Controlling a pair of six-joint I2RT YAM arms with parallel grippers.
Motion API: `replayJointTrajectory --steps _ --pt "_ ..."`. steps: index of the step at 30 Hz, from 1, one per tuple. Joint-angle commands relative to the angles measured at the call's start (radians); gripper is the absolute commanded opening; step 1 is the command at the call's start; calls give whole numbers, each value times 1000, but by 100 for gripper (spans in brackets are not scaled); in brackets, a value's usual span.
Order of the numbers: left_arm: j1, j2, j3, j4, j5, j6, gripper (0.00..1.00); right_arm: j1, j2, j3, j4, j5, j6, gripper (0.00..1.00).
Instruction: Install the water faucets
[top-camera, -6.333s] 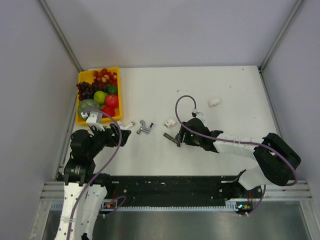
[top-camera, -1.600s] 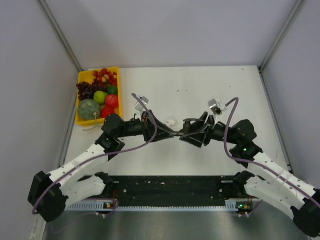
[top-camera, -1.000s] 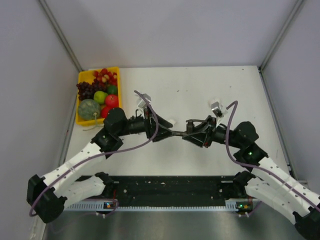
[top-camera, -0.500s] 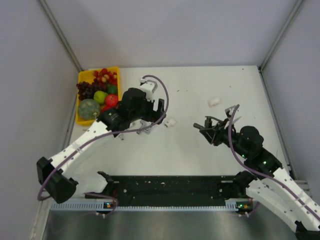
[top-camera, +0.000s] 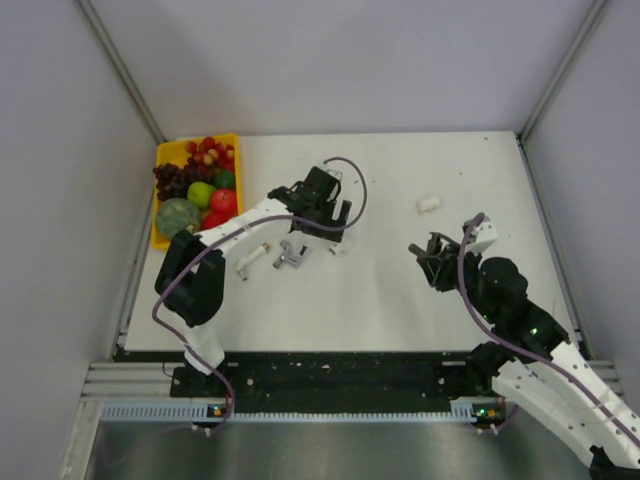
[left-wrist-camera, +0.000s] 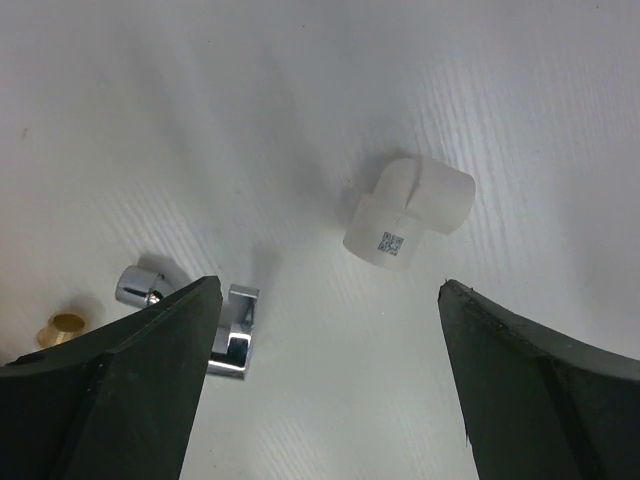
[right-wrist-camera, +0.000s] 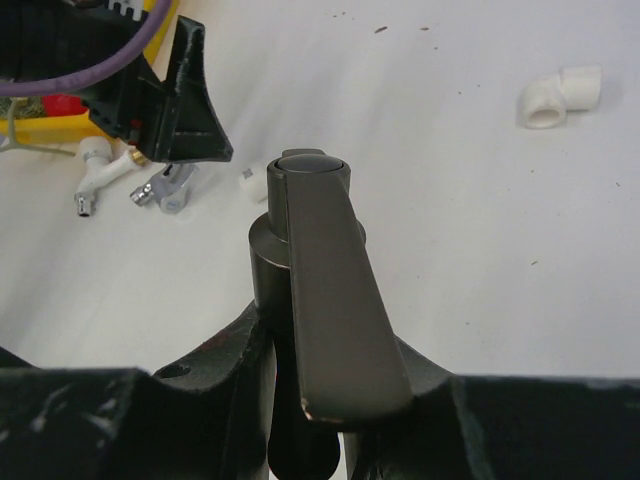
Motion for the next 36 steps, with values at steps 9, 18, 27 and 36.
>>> replayJointTrajectory --steps 9,18,27,36 --pt "12 177 122 70 268 -7 96 -5 -39 -11 40 19 -34 0" --pt "12 147 0 154 421 -90 96 -5 -46 -25 41 11 -43 0" --pt "-4 4 -171 417 535 -239 96 -5 -42 -21 45 28 -52 0" --pt "-83 -28 -186 439 555 -250 96 -5 -43 -10 45 42 -57 0"
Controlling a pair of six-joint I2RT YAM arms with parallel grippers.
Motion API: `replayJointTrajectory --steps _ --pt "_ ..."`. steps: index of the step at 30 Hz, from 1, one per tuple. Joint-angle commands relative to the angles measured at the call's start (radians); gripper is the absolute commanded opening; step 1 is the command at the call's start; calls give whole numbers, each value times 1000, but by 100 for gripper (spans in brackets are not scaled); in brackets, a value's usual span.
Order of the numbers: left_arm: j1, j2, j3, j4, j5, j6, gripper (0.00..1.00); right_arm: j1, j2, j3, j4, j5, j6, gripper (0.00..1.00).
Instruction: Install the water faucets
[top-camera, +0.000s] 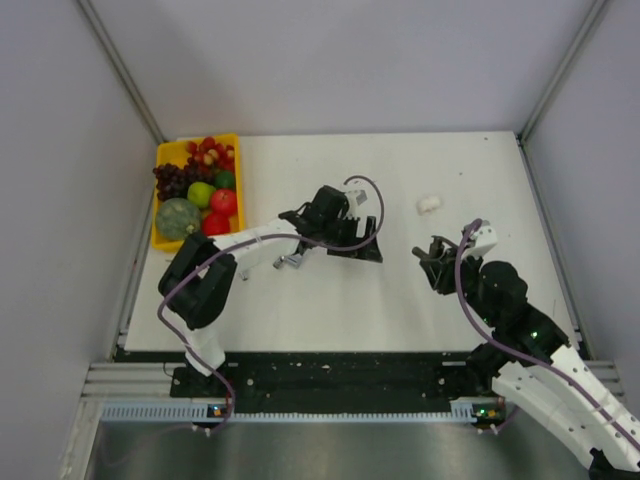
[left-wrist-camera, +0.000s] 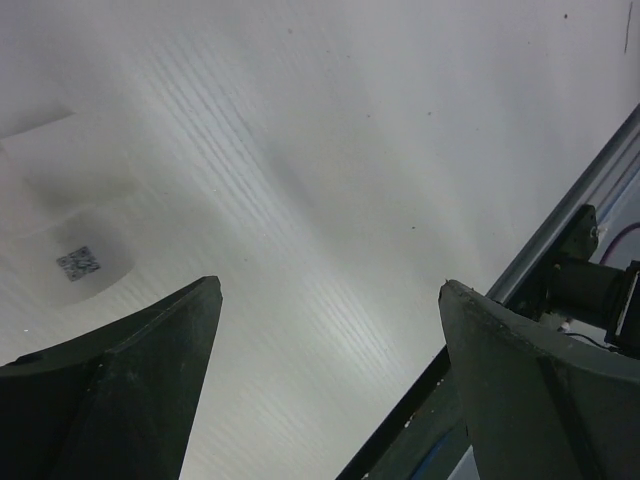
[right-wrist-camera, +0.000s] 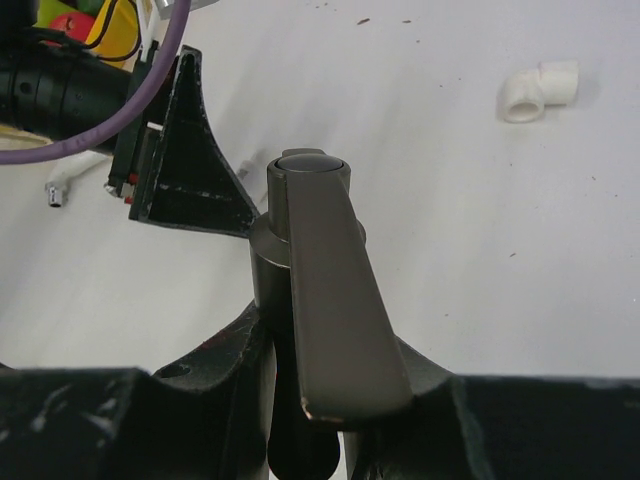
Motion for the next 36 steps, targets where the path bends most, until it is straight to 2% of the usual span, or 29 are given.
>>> replayJointTrajectory --steps 1,5,8,13,18,21,26,30,32,36 --pt "-27 -93 -12 30 1 10 96 -5 -1 23 58 21 -17 0" --pt "-18 -159 9 -91 -200 122 96 -4 0 29 58 17 -22 0" --pt "14 -159 75 -194 -272 200 97 -5 0 31 57 12 -23 0" --pt "36 -48 279 -425 -315 401 97 -5 -1 34 57 9 -22 0" --pt "39 94 460 -593 -315 521 97 -5 2 37 57 0 -16 0" --pt "43 150 508 -614 -317 573 96 -5 11 38 58 -5 -14 0" --pt "52 207 571 -611 -265 570 93 -5 17 49 55 -14 -14 0" --pt "52 241 594 -605 -225 568 87 -5 25 49 57 -23 -8 0" --pt "52 261 598 -596 -236 585 81 -5 28 49 58 -29 -6 0" --pt "54 325 653 -643 -274 604 78 -5 26 48 58 -32 -6 0"
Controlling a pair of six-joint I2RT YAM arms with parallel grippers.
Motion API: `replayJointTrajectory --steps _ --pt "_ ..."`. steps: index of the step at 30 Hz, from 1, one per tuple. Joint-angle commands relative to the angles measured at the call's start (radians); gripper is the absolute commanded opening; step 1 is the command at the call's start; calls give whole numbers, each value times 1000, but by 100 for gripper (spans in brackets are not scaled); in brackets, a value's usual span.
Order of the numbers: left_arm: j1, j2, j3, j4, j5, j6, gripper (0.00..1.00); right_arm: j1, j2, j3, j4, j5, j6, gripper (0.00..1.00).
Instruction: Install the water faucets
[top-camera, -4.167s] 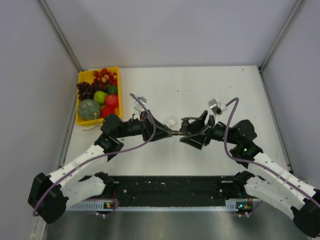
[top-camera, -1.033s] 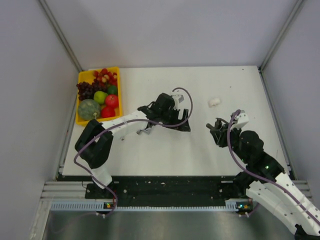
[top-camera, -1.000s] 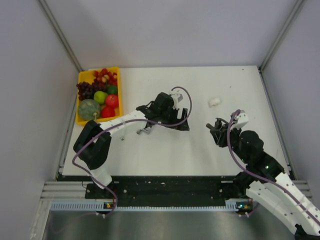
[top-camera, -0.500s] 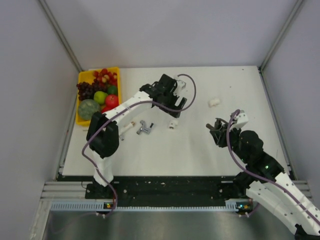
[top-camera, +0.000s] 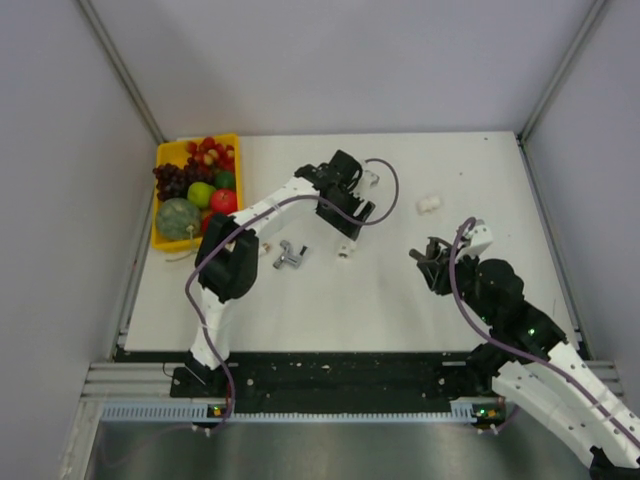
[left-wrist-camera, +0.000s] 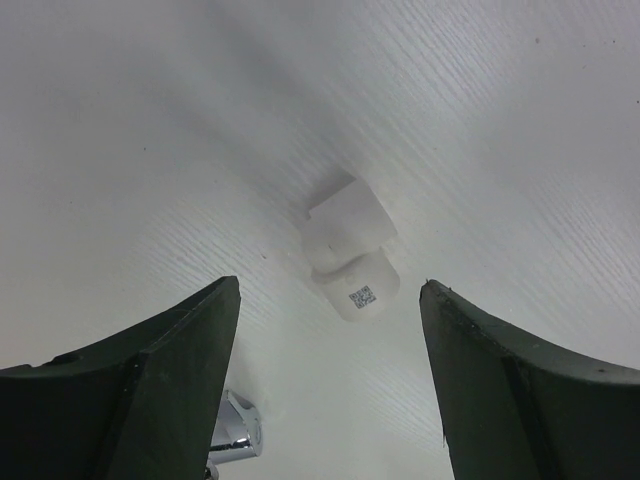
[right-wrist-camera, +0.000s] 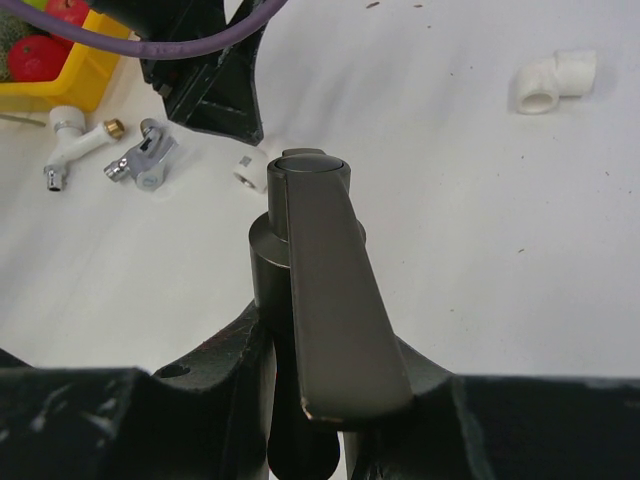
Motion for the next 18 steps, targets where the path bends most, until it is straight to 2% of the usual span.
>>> replayJointTrajectory --steps 1,6,12,18 --pt "6 72 100 -57 -23 36 78 -5 -1 45 58 -11 5 0" --pt "7 100 101 -50 14 -6 76 -5 -2 38 59 -11 8 0" --pt "7 116 65 -19 29 -34 62 -5 0 35 64 -17 11 0" --pt "7 62 -53 19 98 -94 58 -5 1 27 69 -15 11 0"
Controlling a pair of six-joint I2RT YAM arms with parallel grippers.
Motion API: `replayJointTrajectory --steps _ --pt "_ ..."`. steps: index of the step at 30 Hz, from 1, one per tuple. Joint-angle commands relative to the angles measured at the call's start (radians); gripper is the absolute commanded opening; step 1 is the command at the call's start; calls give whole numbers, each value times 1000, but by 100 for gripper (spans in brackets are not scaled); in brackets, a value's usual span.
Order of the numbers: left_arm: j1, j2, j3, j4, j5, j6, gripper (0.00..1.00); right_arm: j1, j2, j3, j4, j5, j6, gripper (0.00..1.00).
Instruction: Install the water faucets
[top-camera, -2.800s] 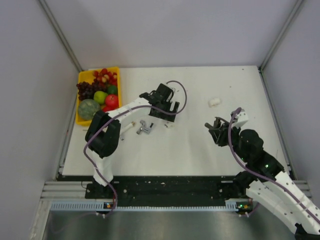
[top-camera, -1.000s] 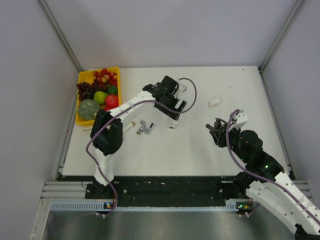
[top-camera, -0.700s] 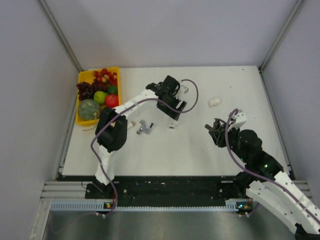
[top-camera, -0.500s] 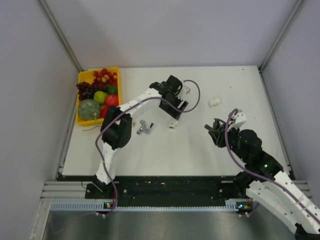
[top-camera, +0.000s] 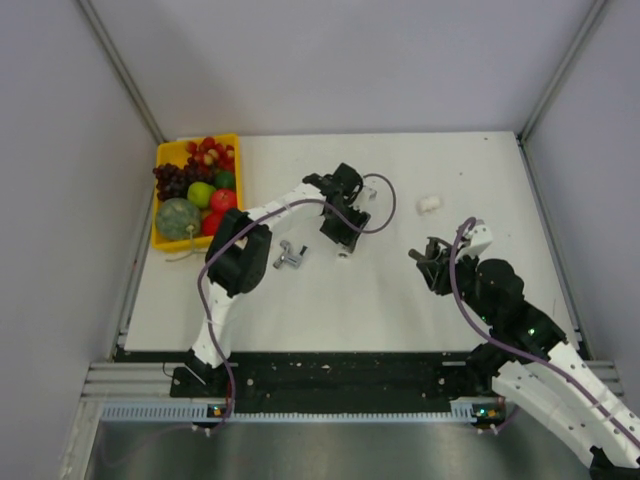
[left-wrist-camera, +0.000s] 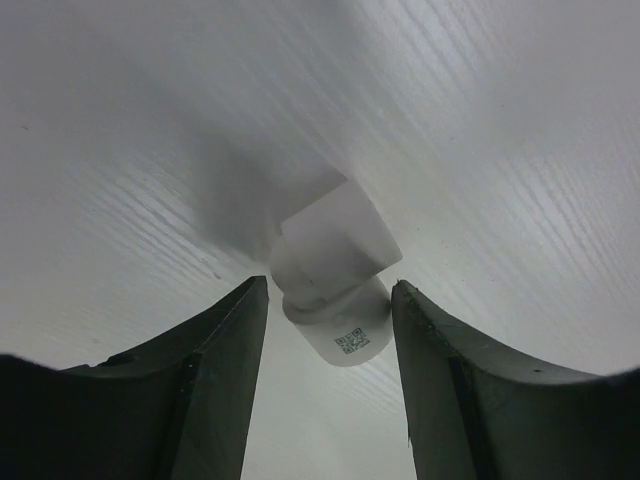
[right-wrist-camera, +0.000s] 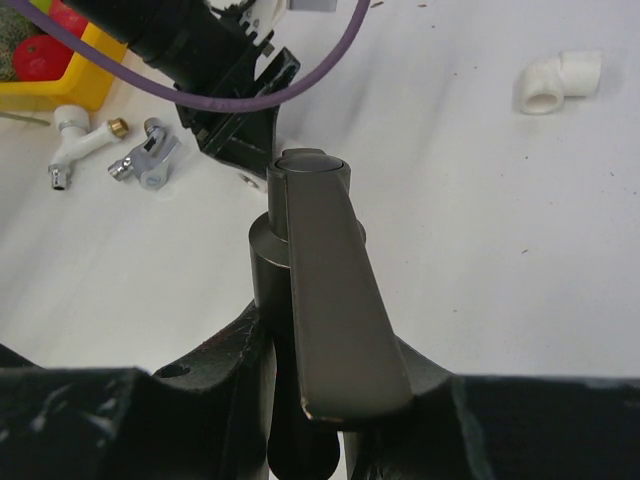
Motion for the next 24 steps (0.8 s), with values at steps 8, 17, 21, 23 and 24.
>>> replayJointTrajectory --steps 8,17,21,23,24 --pt "5 -103 -237 135 46 -151 41 -5 10 15 94 -20 20 0" --pt "-6 -323 -568 366 -139 -659 0 -5 -4 -1 100 -22 29 0" --pt "-53 -451 -746 478 -286 -939 4 -5 -5 -15 110 -31 35 0" --pt "-84 -493 -811 521 -337 -1025 24 -5 -4 -18 113 -34 36 0" --pt "-97 -502 -819 534 -346 -1042 37 -5 -7 -19 115 -36 39 0"
